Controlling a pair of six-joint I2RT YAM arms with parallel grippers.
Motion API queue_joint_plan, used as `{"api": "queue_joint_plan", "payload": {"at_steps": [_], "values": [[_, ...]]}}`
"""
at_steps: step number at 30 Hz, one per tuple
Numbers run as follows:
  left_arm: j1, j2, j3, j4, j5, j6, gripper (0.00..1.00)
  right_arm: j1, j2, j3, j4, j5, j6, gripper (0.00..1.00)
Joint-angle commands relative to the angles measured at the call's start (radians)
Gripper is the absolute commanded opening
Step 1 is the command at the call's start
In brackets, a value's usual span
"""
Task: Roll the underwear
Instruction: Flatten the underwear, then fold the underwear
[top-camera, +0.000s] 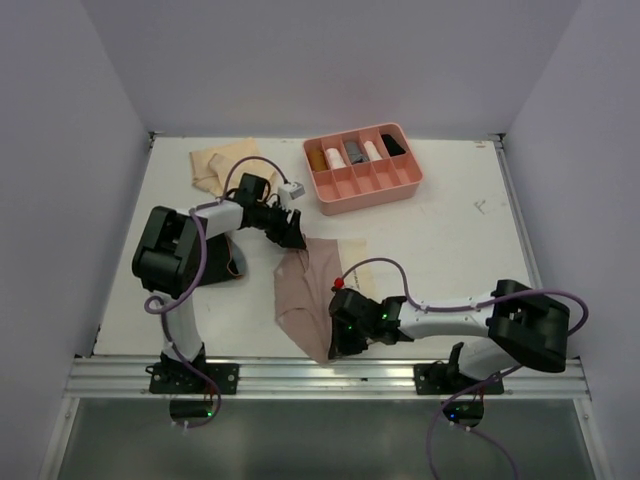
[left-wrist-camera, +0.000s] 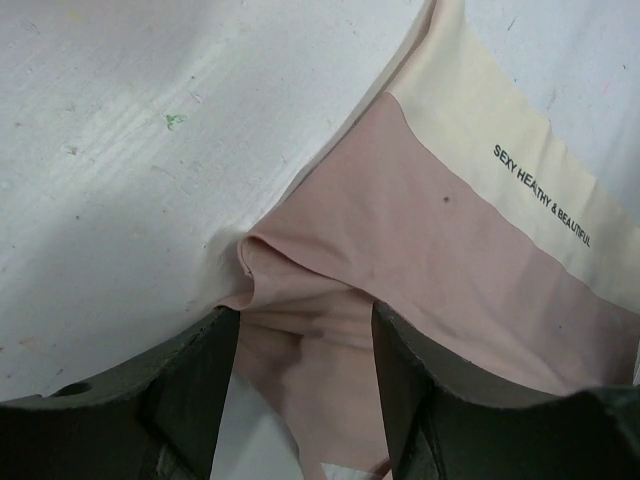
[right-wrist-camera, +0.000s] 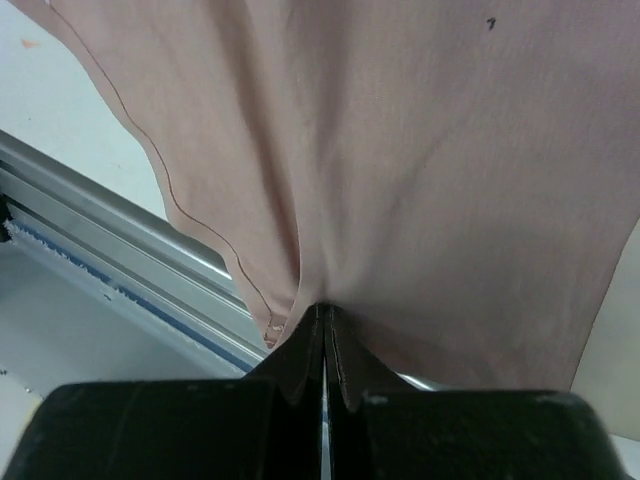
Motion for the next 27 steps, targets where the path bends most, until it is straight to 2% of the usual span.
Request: {"api": "queue_joint_plan", "payload": {"at_steps": [1,3,7,10,15,20,27], "values": [[0.018,0.047,0.040,0.000,-0.072,0.030,0.61,0.052,0.031,0.004,-0.035,0.048,0.057,0.00],[0.018,0.056,0.058,-0.015,-0.069,0.050,0.61,0.064,0.017,0.030,-0.055,0.074,0.051,0.00],[0.016,0.034,0.089,-0.060,-0.049,0.110,0.61,0.052,-0.069,0.127,-0.220,0.193,-0.012,0.10],[0.016,0.006,0.127,-0.129,-0.027,0.176,0.62,-0.032,-0.136,0.225,-0.332,0.258,-0.110,0.12],[0.016,-0.098,0.121,-0.190,-0.047,0.242,0.64,-0.287,-0.212,0.299,-0.352,0.250,-0.283,0.15],[0.018,-0.198,0.033,-0.195,-0.090,0.251,0.64,-0.416,-0.072,0.405,-0.337,0.238,-0.403,0.13],[0.018,-0.210,-0.076,-0.190,-0.096,0.291,0.62,-0.476,0.132,0.504,-0.225,0.224,-0.479,0.11]]}}
